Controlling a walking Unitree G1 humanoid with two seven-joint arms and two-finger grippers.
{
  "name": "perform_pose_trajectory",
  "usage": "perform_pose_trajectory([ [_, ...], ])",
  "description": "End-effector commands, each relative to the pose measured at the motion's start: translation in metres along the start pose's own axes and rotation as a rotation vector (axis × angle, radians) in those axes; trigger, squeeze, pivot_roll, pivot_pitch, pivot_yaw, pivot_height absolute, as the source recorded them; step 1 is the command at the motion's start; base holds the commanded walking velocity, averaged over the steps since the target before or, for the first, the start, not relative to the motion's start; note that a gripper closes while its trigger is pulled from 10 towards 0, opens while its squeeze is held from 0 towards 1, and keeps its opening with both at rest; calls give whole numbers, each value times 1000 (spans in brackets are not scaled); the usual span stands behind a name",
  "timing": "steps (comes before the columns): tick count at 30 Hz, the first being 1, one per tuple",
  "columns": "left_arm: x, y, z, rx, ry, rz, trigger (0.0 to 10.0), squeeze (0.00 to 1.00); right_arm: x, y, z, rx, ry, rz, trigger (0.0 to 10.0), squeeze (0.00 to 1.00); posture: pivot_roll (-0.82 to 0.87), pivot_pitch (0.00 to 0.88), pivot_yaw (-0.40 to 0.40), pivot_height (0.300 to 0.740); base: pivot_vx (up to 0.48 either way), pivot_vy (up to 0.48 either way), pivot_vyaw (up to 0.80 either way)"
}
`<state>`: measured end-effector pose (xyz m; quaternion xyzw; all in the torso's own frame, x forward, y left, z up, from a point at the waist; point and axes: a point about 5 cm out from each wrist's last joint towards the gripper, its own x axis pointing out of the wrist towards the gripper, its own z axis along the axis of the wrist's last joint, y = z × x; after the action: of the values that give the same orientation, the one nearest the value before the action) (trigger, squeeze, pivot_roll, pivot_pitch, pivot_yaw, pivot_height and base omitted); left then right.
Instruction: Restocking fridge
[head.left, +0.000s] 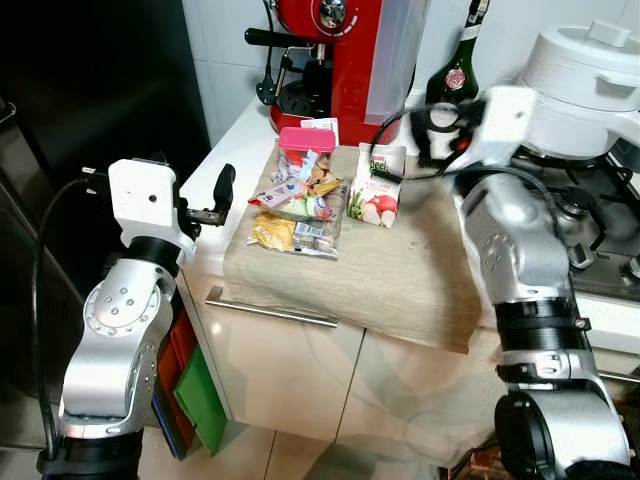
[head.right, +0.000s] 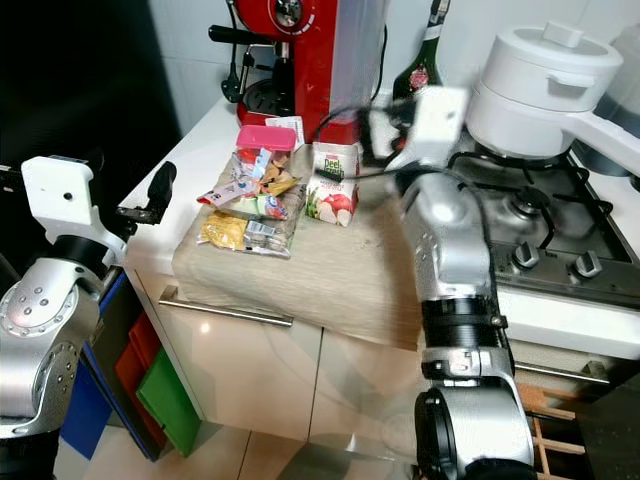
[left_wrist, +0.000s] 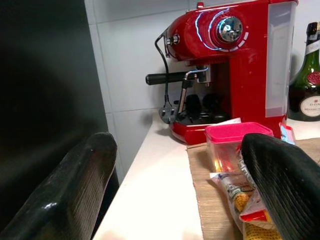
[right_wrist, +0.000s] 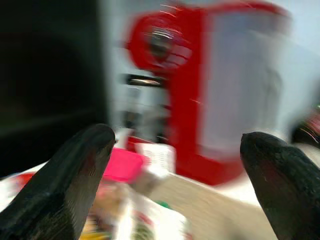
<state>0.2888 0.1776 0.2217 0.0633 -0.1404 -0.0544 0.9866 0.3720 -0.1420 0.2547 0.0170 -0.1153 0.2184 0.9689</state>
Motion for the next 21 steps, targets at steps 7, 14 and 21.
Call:
perform_pose_trajectory([
  [7,2,6,3,19,-3,-28,10000,0,-12,-36,18,-247,52,264,10000,0,38,0,34,740,0,0,0],
  [14,-1,8,4,9,-6,-51,10000,0,-11,-39,15,-268,113,410,10000,0,38,0,40,740,0,0,0],
  [21,-9,-2,9,-4,-8,-148,10000,0,0,-37,9,-285,155,488,10000,0,74,0,34,740,0,0,0],
])
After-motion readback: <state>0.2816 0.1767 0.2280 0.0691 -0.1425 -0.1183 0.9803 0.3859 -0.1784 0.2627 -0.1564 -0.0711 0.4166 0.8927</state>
